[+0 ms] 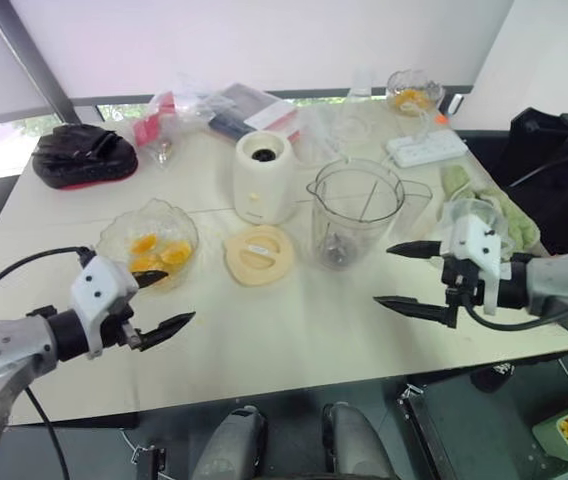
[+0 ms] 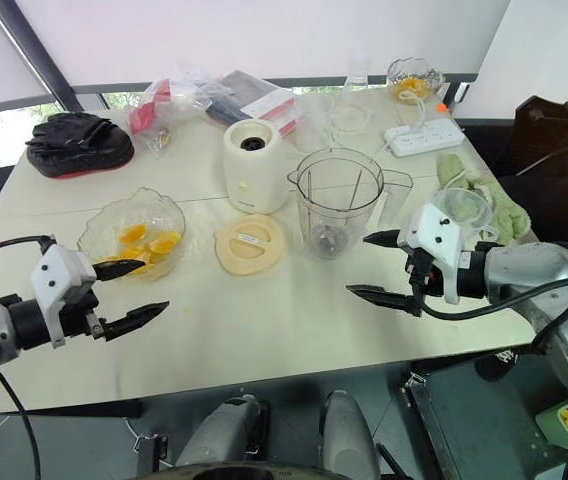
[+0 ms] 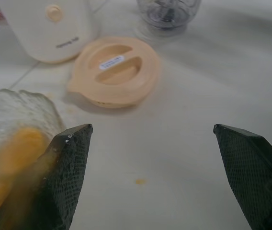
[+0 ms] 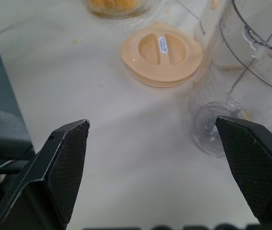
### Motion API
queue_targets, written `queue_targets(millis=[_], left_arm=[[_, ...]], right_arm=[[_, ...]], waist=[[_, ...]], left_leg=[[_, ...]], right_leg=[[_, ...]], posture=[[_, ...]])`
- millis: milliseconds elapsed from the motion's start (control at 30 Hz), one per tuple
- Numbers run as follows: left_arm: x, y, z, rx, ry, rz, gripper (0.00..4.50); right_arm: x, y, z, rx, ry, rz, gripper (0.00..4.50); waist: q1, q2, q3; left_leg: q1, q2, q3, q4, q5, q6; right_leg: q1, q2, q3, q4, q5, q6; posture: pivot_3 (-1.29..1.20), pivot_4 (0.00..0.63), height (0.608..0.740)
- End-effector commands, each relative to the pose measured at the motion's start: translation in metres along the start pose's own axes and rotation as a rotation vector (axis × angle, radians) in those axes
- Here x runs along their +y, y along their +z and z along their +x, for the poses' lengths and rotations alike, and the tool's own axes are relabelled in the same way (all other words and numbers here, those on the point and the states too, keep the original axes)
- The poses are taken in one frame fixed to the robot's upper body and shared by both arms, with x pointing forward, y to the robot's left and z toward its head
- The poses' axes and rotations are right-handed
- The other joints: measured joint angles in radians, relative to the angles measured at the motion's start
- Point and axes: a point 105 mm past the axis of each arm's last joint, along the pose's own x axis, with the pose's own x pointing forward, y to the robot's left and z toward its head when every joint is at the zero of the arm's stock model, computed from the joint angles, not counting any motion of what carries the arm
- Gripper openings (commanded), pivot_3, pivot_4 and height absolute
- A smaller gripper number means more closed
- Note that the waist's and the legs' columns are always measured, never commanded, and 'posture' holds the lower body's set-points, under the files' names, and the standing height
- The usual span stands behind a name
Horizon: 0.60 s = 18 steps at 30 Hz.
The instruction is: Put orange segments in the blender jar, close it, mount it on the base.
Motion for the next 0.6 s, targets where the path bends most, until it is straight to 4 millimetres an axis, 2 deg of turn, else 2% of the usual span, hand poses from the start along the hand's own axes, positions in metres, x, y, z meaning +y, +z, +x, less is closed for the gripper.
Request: queue_targets(millis=[33,600], left_arm=[[0.001,0.009,-0.006,-0.002,-0.007,0.041,4.23],[0.006,0.013,0.006,-0.013,-0.005,0.035,4.23]], right_arm=[[0.003,0.017,-0.003,-0.025,0.014,-0.057,4.4],[0.002,0.028,0.004,-0.053,-0.005,-0.086,4.4]], waist=[[0.001,0.0,0.0],[0.001,0.0,0.001]], left_leg=[[0.0,0.0,0.0,0.0,0.0,0.0],[-0.001,0.0,0.0,0.0,0.0,0.0]], right_leg=[[0.0,0.0,0.0,0.0,0.0,0.0],[-0.001,0.0,0.0,-0.001,0.0,0.0]], posture=[[0.0,0.15,0.74],[0.0,0.15,0.74]])
